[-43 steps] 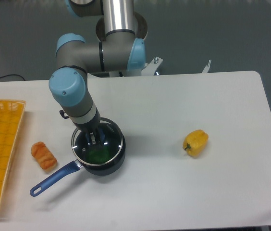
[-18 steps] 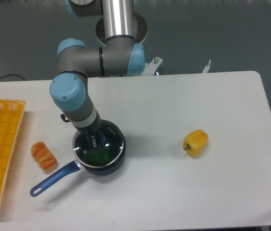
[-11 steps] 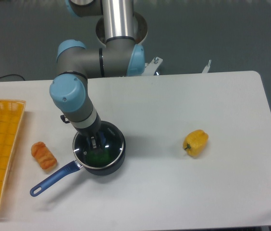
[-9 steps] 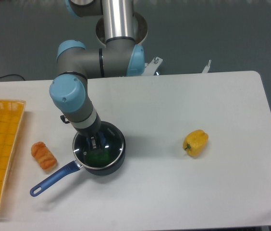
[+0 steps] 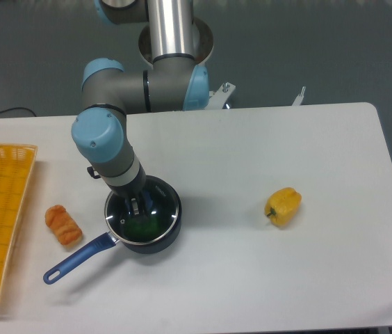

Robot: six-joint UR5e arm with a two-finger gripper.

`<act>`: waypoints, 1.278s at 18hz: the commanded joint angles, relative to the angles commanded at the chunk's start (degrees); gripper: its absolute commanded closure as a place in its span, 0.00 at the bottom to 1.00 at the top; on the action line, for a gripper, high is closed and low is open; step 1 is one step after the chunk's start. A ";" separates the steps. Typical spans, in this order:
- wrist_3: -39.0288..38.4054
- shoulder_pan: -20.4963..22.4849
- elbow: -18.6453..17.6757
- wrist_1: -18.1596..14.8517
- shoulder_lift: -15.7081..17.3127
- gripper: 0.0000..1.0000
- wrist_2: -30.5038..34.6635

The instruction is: Close the pot lid

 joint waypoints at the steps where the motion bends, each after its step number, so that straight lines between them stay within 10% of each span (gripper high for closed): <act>1: 0.09 0.00 0.00 0.00 0.09 0.36 0.00; 23: 0.70 0.00 0.09 0.09 -0.26 0.36 1.50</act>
